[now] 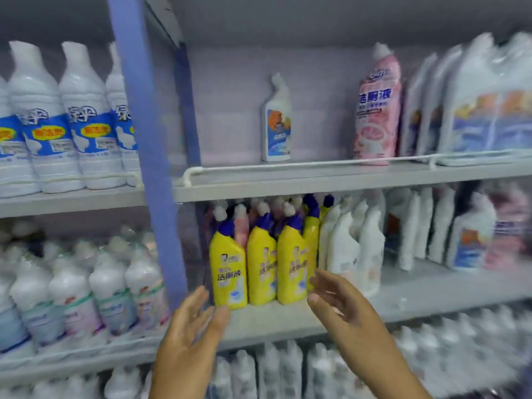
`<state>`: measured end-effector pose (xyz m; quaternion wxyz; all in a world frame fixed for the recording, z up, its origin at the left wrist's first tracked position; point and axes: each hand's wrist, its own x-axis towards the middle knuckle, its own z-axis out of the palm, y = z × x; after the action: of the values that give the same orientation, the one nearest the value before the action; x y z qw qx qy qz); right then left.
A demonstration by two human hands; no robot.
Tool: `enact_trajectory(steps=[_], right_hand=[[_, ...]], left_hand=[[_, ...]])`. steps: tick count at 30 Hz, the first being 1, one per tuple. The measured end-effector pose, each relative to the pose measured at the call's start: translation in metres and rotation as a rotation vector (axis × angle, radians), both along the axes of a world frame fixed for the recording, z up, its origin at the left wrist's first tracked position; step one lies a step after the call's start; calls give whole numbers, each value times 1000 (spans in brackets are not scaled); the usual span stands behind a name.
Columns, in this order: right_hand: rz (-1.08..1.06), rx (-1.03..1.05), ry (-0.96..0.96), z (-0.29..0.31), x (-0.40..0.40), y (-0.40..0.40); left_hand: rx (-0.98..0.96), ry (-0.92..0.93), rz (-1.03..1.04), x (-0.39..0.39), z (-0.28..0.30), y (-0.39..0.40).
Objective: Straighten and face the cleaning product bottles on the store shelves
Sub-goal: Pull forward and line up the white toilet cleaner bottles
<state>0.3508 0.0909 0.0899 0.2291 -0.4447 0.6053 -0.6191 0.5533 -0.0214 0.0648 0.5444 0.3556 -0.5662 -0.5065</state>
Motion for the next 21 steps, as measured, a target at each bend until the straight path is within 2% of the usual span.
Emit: enact_trajectory(steps=[7,11,17,21], right_hand=[[-132,162,-156,-35,-92,98],[-244,181,-222,-52,-135,130],[-259,236,-240,-74,-170,124],[-242,250,-194,-77,-197,90]], left_hand=[[116,-122,-127,-110,-50,56],[158,-150,-200,-160,-62,72],[137,-242,-228,-209,-60,57],[119,-223,-190,-237,-58,30]])
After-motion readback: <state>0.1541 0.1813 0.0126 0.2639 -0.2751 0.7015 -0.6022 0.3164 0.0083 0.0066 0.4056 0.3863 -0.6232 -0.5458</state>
